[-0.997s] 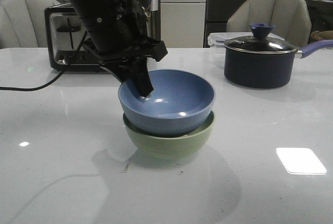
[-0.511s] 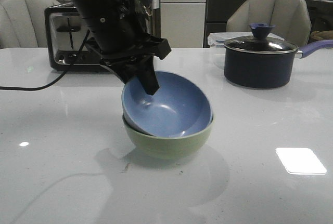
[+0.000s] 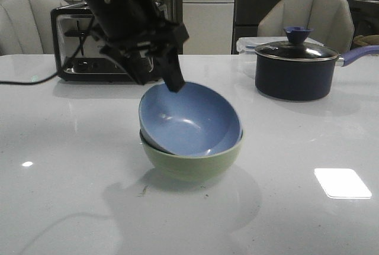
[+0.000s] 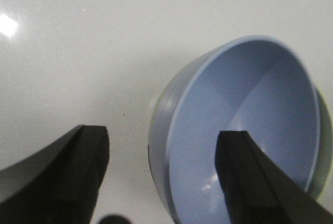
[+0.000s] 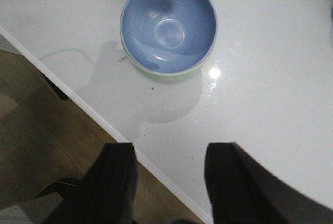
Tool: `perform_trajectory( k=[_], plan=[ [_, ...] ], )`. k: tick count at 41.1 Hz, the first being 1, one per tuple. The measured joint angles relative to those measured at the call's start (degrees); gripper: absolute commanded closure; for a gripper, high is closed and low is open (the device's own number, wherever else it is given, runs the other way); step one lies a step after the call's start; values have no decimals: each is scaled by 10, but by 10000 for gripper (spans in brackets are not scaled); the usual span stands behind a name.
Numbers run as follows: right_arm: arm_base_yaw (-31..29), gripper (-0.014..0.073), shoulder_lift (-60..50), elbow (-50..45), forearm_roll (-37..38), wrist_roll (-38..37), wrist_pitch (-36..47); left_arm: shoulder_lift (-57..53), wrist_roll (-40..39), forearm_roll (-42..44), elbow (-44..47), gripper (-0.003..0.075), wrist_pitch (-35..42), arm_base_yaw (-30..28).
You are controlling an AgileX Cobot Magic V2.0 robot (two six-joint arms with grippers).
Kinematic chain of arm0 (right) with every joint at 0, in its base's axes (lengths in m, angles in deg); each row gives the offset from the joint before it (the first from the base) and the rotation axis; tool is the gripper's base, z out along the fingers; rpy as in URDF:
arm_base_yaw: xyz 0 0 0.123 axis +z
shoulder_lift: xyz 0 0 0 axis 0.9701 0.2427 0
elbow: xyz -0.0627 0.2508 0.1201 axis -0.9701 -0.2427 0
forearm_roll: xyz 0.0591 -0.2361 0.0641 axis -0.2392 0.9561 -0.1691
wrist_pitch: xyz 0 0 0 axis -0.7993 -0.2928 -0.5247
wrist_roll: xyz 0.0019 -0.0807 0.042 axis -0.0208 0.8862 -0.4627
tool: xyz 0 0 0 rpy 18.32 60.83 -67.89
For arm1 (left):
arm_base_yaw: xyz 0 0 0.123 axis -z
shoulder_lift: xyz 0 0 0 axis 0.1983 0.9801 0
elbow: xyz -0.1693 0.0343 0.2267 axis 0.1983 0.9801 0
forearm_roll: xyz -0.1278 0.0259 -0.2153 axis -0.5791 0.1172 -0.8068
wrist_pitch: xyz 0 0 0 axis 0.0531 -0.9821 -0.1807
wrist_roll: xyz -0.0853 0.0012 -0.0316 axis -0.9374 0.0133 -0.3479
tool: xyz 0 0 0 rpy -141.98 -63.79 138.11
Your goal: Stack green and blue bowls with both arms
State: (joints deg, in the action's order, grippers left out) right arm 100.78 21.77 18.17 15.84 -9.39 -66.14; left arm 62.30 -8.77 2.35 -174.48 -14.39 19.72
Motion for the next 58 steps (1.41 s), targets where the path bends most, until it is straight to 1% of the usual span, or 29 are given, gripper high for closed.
perform_trajectory(
  k=[5,9,26,30,35,38,45,48,52,54,58],
  plan=[
    [0,167,0,0,0,0,0,-61,0,1,19,220,0,0],
    [0,167,0,0,0,0,0,-118,0,3,54,220,-1,0],
    [0,167,0,0,0,0,0,-371,-2,31,294,223,13,0],
    [0,167,0,0,0,0,0,-434,-28,61,337,223,13,0],
    [0,167,0,0,0,1,1,-508,-86,125,382,222,12,0],
    [0,167,0,0,0,1,1,-551,-107,155,405,222,11,0],
    [0,167,0,0,0,1,2,-618,-121,165,432,227,9,0],
    [0,167,0,0,0,1,3,-632,-120,166,433,262,7,0],
    [0,200,0,0,0,1,3,-637,-120,166,433,356,7,0],
    [0,244,0,0,0,1,3,-637,-120,166,433,412,8,0],
    [0,361,0,0,0,1,3,-637,-120,166,433,517,15,0]
  ],
)
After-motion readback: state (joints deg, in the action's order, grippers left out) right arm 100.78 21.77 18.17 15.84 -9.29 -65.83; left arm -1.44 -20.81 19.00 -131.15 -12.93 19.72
